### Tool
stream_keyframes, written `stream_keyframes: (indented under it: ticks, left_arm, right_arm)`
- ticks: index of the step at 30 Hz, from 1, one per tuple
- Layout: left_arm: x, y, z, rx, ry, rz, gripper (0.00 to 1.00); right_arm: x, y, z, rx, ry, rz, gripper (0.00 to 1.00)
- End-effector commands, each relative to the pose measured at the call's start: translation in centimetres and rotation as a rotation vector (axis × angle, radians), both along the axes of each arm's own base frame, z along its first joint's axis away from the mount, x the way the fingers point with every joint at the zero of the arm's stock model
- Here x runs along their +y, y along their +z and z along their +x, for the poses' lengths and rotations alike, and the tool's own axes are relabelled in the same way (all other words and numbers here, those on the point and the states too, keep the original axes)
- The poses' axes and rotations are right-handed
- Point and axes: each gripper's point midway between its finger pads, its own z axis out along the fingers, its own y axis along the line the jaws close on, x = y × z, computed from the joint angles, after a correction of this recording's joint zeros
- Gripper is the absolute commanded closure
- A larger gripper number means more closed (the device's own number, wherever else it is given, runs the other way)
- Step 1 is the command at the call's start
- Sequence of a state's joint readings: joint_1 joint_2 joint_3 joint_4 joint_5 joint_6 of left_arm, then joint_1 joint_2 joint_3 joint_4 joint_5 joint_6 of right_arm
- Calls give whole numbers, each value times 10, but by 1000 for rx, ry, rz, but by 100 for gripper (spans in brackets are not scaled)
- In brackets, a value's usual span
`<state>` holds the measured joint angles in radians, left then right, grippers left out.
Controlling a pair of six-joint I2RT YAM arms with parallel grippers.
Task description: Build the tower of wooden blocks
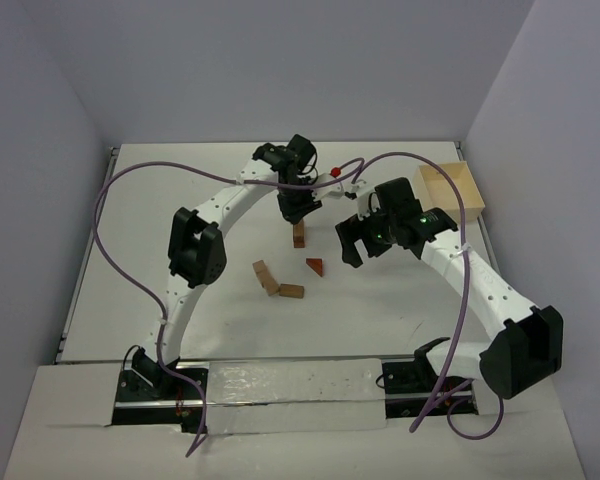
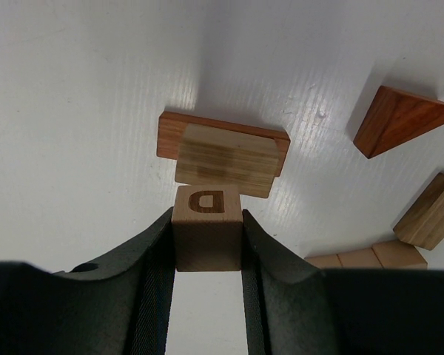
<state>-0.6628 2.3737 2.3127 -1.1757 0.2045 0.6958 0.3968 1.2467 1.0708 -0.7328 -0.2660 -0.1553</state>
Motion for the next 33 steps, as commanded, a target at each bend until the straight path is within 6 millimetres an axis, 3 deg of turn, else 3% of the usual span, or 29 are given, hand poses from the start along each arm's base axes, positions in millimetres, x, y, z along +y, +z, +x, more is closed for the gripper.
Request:
stream_keyframes:
  ticks: [1,27,33]
  left_arm:
    - [-15,12,-3,-10,-87,-48,89]
    - [-16,-16,-4,2,-152,7,87]
    - [-16,-15,-2,-12,-166,1,88]
  right_arm:
    - [0,11,-5,-37,27,29,0]
    - [4,9,-10,-18,56,49,0]
    - [3,7,-12,-14,54,47,0]
